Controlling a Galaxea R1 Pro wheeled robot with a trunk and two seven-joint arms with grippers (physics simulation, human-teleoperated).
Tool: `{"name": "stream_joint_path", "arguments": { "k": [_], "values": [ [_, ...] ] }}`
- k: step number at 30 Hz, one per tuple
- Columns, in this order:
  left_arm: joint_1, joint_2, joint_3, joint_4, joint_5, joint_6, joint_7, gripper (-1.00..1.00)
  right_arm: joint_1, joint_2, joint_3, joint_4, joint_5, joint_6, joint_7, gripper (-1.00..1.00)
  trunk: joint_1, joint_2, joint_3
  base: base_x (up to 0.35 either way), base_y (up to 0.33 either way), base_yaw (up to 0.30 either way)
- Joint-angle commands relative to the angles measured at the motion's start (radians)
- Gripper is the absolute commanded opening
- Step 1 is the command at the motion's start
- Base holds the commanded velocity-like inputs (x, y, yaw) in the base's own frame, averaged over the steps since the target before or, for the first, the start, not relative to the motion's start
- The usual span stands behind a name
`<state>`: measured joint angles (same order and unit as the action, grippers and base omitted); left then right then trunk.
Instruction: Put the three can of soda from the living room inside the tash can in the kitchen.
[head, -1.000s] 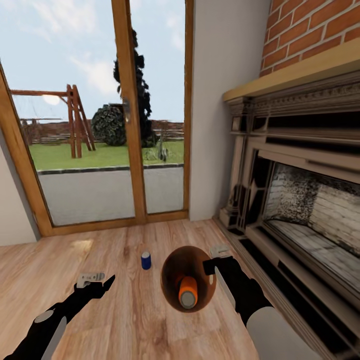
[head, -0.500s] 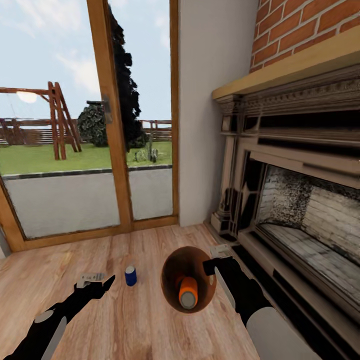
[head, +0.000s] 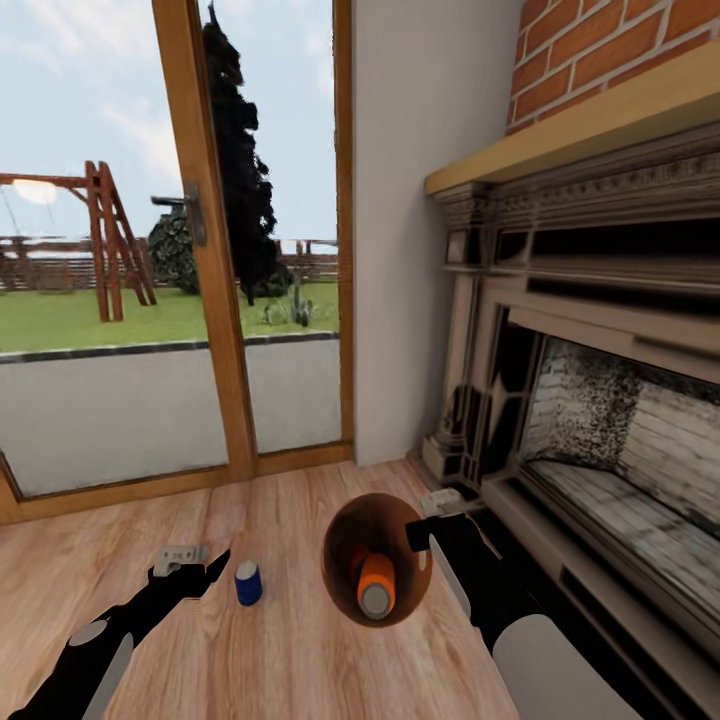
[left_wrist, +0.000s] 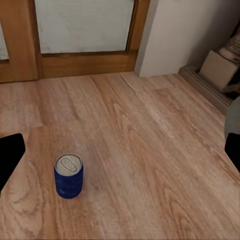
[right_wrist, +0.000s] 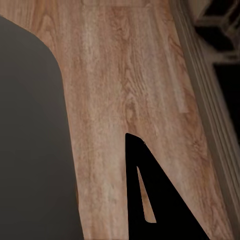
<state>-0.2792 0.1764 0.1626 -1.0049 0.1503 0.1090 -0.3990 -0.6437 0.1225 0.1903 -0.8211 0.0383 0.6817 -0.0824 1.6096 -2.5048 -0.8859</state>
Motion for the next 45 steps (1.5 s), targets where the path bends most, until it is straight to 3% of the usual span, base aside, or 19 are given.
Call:
{"name": "stream_joint_path", "arguments": {
  "k": [1,21,45],
  "values": [
    [0.0,0.0,0.0,0.0,0.0,0.0,0.0,1.0,-0.001,0.0,0.0,-0.001,-0.006,-0.001,0.0,-1.0,0.0,0.0,0.0,0.217,0.061,0.0],
    [0.0,0.0,0.0,0.0,0.0,0.0,0.0,1.0,0.003,0.002,0.003,-0.001,-0.006,-0.001,0.001,-1.0,0.0,0.0,0.0,0.242,0.116,0.0],
    [0.0,0.0,0.001,0.0,0.0,-0.012,0.0,1.0,0.004,0.001,0.002,0.0,-0.005,-0.001,0.0,-1.0,0.0,0.0,0.0,0.254,0.006,0.0]
  ]
}}
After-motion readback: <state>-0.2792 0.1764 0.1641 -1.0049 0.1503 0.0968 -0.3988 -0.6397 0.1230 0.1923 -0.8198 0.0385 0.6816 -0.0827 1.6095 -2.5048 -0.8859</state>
